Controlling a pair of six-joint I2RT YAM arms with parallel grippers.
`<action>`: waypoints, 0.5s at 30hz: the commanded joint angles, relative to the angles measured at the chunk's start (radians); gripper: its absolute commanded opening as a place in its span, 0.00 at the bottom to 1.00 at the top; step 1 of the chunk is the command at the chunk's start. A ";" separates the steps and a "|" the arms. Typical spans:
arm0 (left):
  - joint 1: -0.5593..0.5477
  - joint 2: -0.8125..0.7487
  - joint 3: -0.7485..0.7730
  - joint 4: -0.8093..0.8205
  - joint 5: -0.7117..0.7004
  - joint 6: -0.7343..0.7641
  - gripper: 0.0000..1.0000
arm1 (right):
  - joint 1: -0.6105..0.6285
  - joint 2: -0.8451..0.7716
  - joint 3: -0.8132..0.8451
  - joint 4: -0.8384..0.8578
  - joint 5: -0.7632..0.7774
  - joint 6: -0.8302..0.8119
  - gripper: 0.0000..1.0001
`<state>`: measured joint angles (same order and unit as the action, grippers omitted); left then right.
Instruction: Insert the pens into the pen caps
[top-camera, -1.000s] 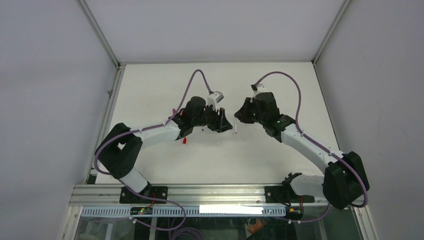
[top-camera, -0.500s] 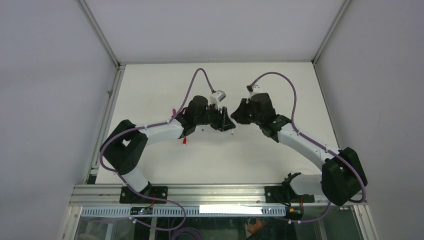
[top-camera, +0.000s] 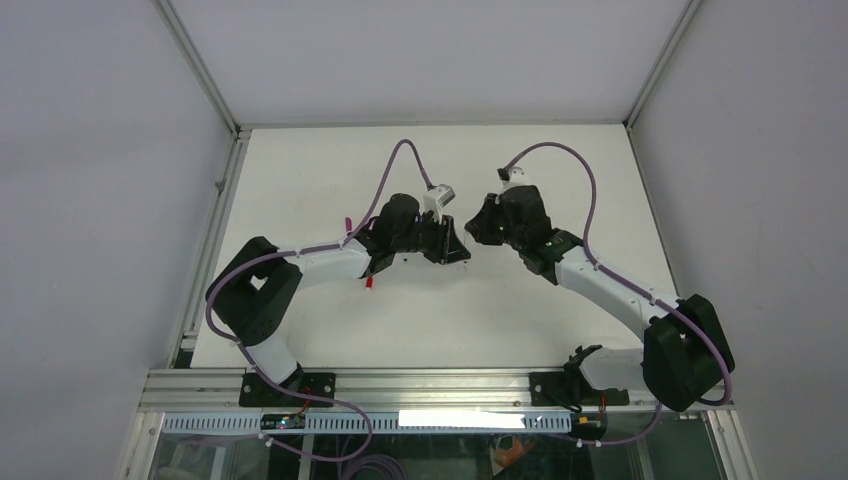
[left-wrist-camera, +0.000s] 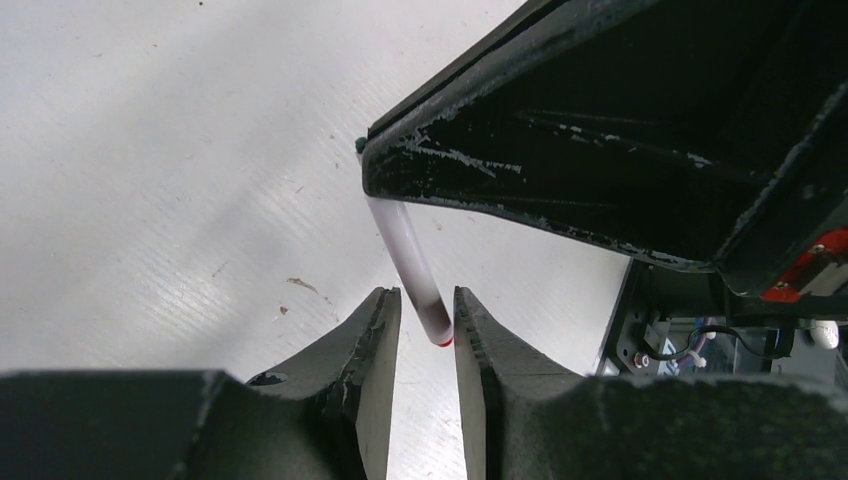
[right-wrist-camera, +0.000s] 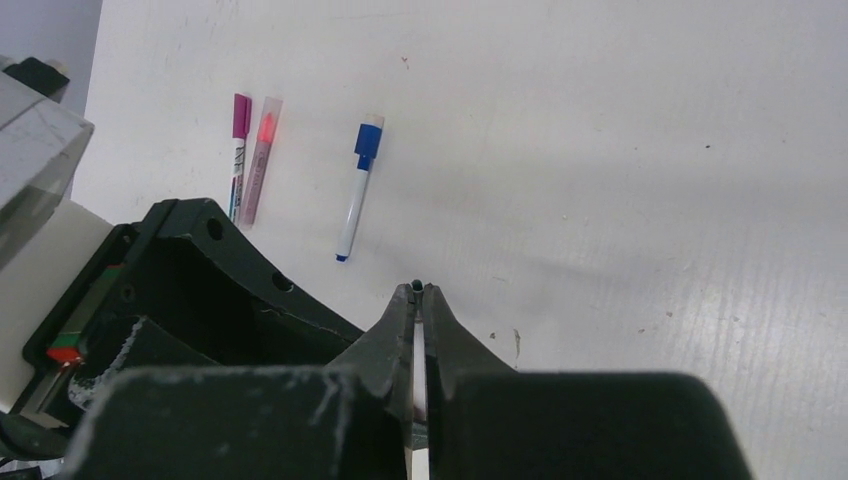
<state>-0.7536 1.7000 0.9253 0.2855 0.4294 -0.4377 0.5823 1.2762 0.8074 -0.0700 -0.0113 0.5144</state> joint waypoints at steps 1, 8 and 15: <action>-0.008 -0.009 0.004 0.063 0.020 -0.012 0.26 | 0.005 -0.040 0.018 0.057 0.061 0.010 0.00; -0.009 0.007 0.005 0.074 0.024 -0.017 0.19 | 0.005 -0.053 0.009 0.062 0.063 0.025 0.00; -0.009 0.024 0.006 0.088 0.026 -0.023 0.15 | 0.005 -0.049 0.003 0.107 0.052 0.039 0.00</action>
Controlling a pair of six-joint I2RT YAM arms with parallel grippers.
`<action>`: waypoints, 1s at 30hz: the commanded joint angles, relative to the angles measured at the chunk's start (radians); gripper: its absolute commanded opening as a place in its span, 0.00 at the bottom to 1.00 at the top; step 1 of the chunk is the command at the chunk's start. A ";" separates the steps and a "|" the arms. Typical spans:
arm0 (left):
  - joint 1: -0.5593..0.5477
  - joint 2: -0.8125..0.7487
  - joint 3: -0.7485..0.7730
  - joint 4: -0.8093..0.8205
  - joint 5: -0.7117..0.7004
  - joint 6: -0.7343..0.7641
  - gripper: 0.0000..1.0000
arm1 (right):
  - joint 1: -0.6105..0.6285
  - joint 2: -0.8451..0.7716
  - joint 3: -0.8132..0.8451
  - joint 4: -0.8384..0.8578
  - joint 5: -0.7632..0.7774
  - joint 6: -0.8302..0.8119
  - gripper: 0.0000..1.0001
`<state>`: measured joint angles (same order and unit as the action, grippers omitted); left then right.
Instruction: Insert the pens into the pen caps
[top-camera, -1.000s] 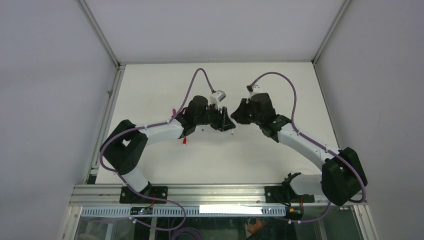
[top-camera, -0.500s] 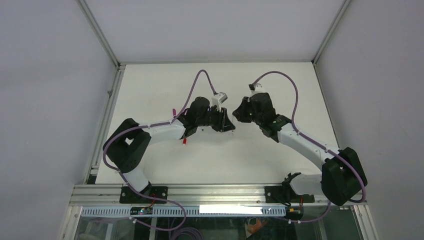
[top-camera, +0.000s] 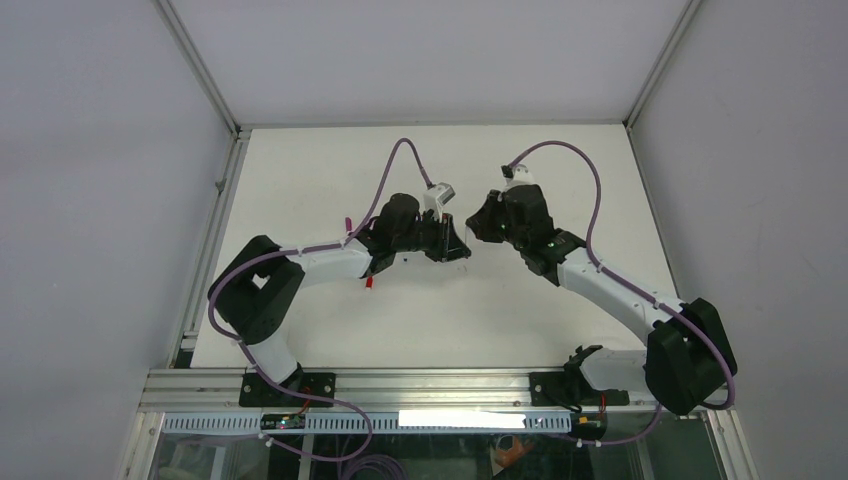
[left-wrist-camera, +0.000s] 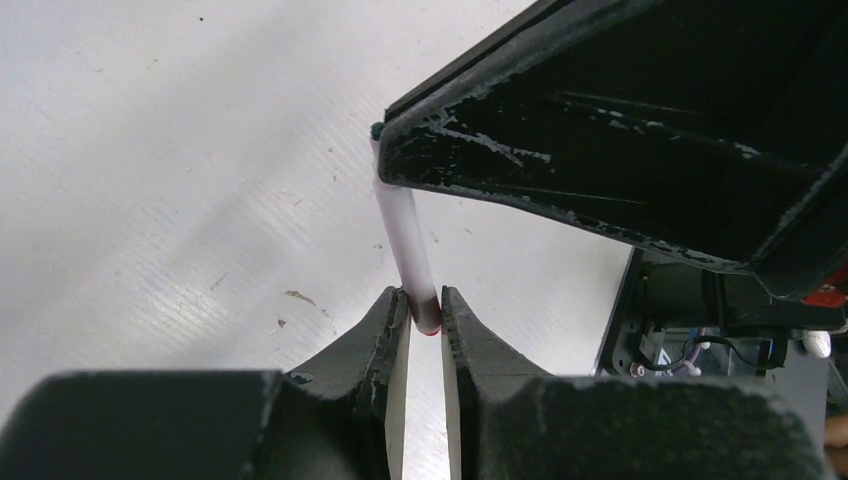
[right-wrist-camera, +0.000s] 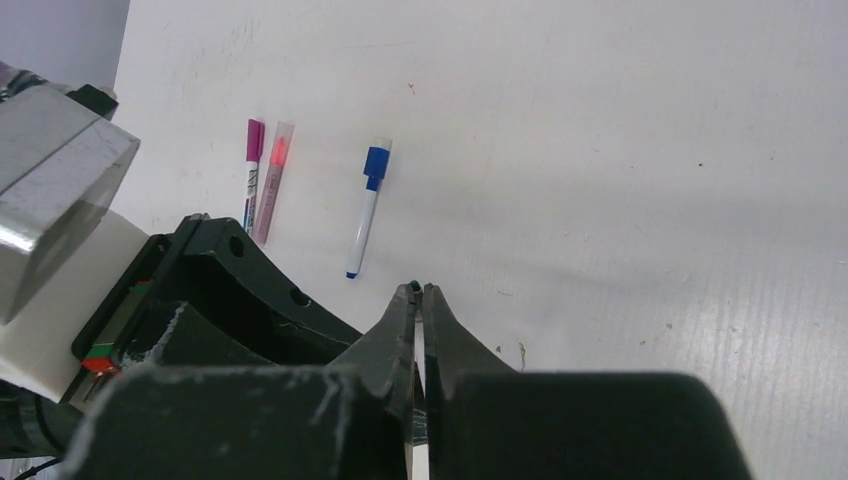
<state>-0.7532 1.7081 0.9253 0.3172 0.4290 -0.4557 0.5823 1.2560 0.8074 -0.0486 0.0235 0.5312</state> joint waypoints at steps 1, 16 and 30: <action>-0.009 0.017 0.008 0.057 0.028 -0.005 0.09 | 0.005 -0.030 0.002 0.086 0.018 0.021 0.00; -0.008 0.015 0.012 0.042 0.035 0.003 0.00 | 0.006 -0.011 0.010 0.071 -0.014 0.004 0.50; -0.010 -0.001 0.019 0.012 0.010 0.025 0.00 | 0.005 0.023 0.001 0.069 -0.057 0.000 0.39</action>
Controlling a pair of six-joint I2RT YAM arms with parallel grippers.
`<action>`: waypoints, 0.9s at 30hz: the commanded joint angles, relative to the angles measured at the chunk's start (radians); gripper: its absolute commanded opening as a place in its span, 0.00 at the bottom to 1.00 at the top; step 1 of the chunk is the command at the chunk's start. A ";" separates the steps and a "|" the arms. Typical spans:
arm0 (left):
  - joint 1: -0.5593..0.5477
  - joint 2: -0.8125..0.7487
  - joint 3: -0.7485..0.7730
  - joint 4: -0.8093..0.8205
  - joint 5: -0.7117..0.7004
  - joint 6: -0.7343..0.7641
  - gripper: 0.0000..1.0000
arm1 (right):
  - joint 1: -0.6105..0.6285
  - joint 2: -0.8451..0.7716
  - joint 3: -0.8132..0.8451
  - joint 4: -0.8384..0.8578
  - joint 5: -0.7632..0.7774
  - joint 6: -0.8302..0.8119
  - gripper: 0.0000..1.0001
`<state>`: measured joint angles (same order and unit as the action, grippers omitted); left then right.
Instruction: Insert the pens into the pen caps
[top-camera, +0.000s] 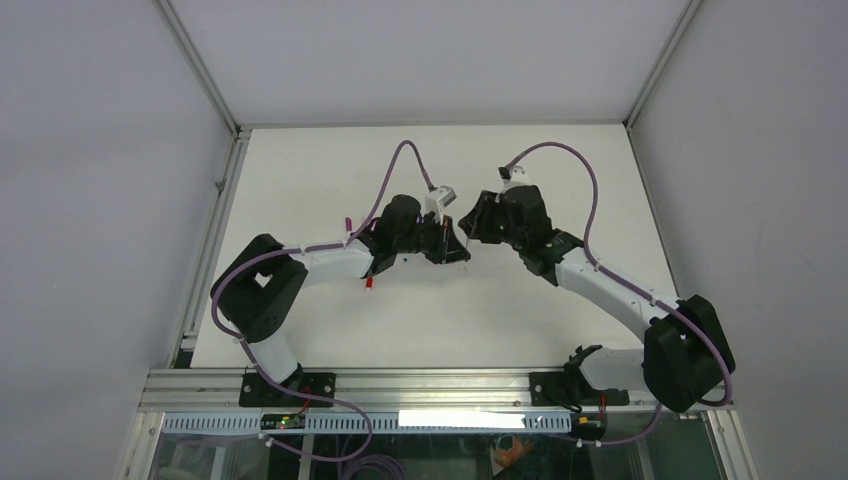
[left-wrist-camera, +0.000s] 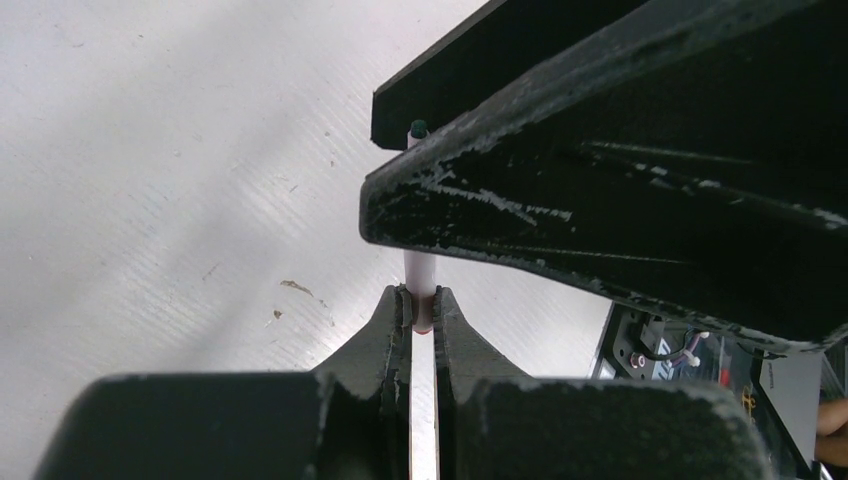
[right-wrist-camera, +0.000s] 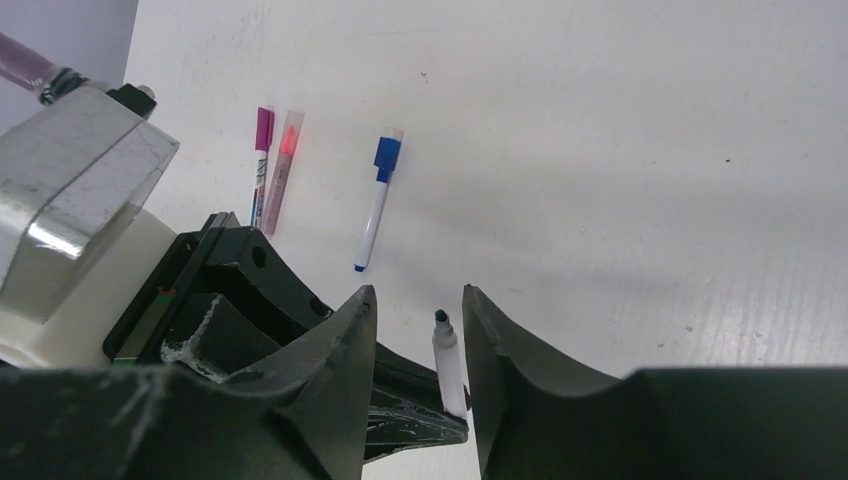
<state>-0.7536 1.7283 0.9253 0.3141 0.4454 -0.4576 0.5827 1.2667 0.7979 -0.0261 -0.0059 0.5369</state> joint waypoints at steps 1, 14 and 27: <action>-0.008 -0.021 0.018 0.014 -0.007 0.028 0.00 | 0.005 0.018 0.009 0.046 -0.031 -0.005 0.39; -0.009 -0.029 0.021 -0.001 -0.016 0.033 0.00 | 0.005 0.042 0.007 0.049 -0.049 -0.002 0.00; -0.009 0.003 0.034 0.016 0.008 0.005 0.22 | 0.005 0.012 -0.023 0.104 -0.021 0.050 0.00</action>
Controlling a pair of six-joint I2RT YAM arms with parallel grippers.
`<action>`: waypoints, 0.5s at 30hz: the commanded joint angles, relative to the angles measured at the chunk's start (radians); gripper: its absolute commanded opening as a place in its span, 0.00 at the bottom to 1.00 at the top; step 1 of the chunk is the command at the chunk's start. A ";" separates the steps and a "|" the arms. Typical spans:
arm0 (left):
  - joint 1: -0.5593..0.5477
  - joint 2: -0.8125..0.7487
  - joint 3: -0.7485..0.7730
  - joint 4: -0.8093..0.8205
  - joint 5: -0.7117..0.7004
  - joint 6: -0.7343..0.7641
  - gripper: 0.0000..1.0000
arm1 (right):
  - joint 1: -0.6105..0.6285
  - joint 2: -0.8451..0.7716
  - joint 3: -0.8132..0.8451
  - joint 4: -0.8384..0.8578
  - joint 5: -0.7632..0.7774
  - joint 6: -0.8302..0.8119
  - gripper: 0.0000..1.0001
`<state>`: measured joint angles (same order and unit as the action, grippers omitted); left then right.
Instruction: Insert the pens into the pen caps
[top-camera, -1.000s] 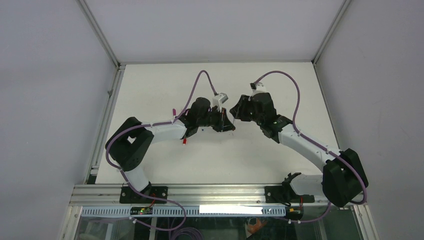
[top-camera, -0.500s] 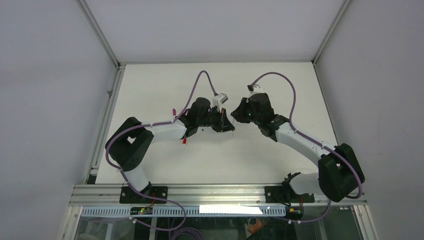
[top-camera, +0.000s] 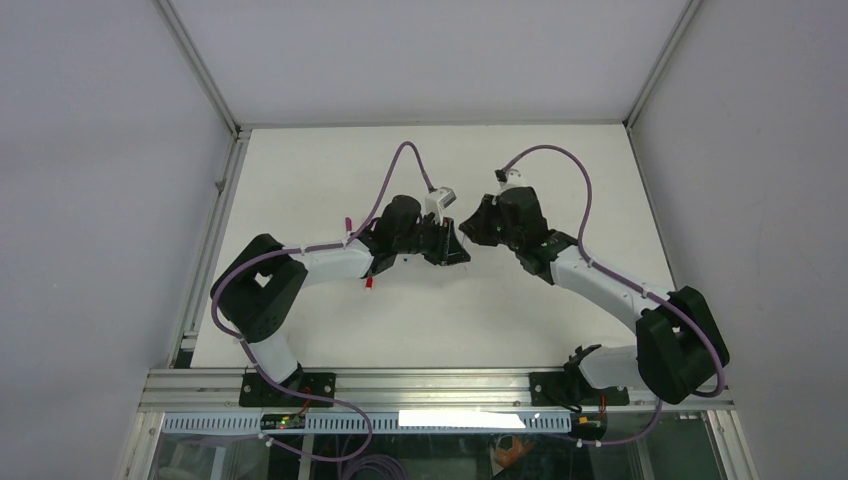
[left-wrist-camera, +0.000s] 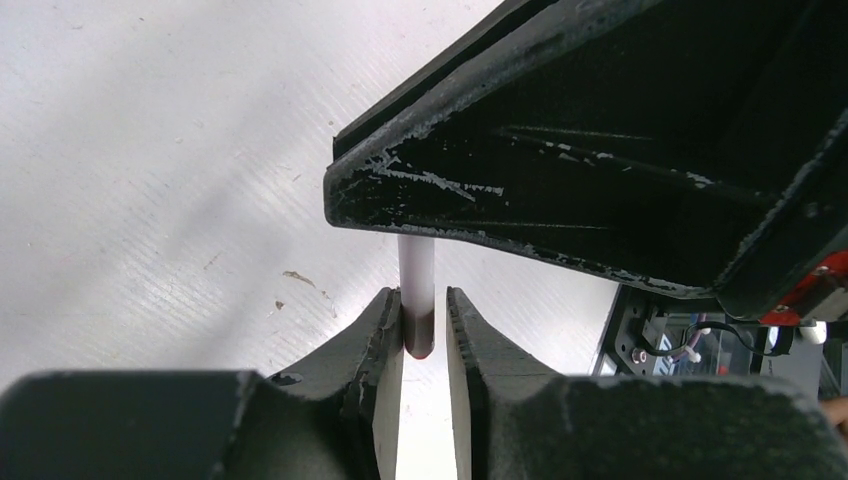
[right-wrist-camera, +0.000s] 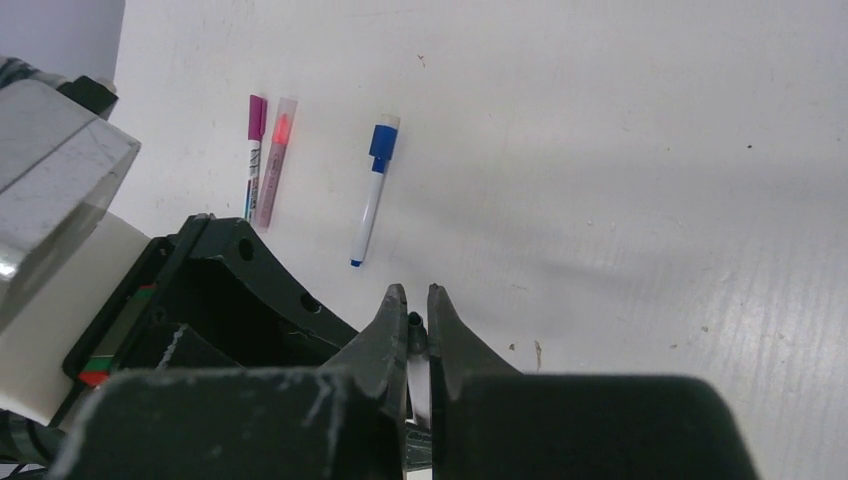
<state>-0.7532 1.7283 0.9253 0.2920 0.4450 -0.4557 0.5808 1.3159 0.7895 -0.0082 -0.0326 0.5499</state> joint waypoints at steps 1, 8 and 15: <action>-0.010 0.003 0.032 0.039 0.009 0.002 0.22 | 0.007 -0.041 -0.018 0.092 0.009 0.043 0.00; -0.010 -0.009 0.024 0.038 -0.015 0.007 0.00 | 0.007 -0.043 -0.023 0.100 0.007 0.048 0.00; -0.009 -0.029 0.031 -0.059 -0.122 0.041 0.00 | 0.007 -0.024 0.009 0.095 -0.019 0.022 0.43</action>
<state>-0.7540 1.7287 0.9272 0.2798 0.4202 -0.4538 0.5816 1.3064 0.7677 0.0277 -0.0334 0.5816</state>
